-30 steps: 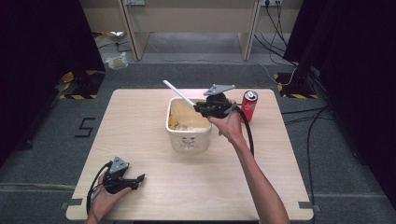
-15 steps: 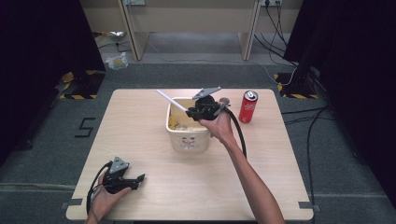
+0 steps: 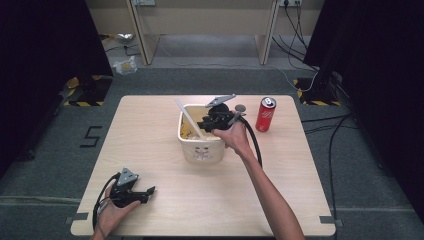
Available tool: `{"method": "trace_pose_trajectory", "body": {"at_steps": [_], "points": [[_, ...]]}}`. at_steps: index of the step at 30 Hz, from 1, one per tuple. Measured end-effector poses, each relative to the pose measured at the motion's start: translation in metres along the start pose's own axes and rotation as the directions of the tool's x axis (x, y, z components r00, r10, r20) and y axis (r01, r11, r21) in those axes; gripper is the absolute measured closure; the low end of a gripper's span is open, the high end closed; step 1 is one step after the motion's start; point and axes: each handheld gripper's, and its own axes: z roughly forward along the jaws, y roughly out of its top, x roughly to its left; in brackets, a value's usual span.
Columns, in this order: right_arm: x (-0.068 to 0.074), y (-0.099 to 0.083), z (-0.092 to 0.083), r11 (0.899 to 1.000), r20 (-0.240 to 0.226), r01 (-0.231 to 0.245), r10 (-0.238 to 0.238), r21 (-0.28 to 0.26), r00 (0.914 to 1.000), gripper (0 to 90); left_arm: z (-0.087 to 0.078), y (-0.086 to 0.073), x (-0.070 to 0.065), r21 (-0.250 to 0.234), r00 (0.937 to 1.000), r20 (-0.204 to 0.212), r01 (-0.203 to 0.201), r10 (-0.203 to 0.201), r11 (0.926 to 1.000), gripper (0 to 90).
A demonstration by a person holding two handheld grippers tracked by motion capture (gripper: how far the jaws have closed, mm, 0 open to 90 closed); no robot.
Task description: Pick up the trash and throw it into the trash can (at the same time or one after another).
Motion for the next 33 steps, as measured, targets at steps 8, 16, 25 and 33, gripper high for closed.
{"method": "trace_pose_trajectory", "body": {"at_steps": [8, 16, 25, 33], "points": [[-0.007, 0.0, -0.019, 0.998, 0.041, -0.016, 0.019, -0.054, 0.999, 46.3, 0.0, 0.0, 0.0, 0.001, 1.0, 0.001, 0.0, 0.0, 1.0, 16.1], [-0.02, -0.002, -0.045, 0.995, 0.106, -0.041, 0.051, -0.092, 0.993, 35.1, 0.0, 0.0, 0.0, 0.001, 1.0, 0.001, 0.0, 0.0, 1.0, 16.1], [-0.042, -0.013, -0.074, 0.984, 0.181, -0.1, 0.126, -0.144, 0.9754, 26.2, 0.0, 0.0, 0.0, 0.0, 1.0, 0.0, 0.0, 0.0, 1.0, 16.1], [-0.058, -0.028, -0.088, 0.979, 0.235, -0.136, 0.17, -0.154, 0.9569, 22.8, 0.0, 0.0, 0.0, 0.001, 1.0, 0.0, 0.0, 0.0, 1.0, 16.1]]}}
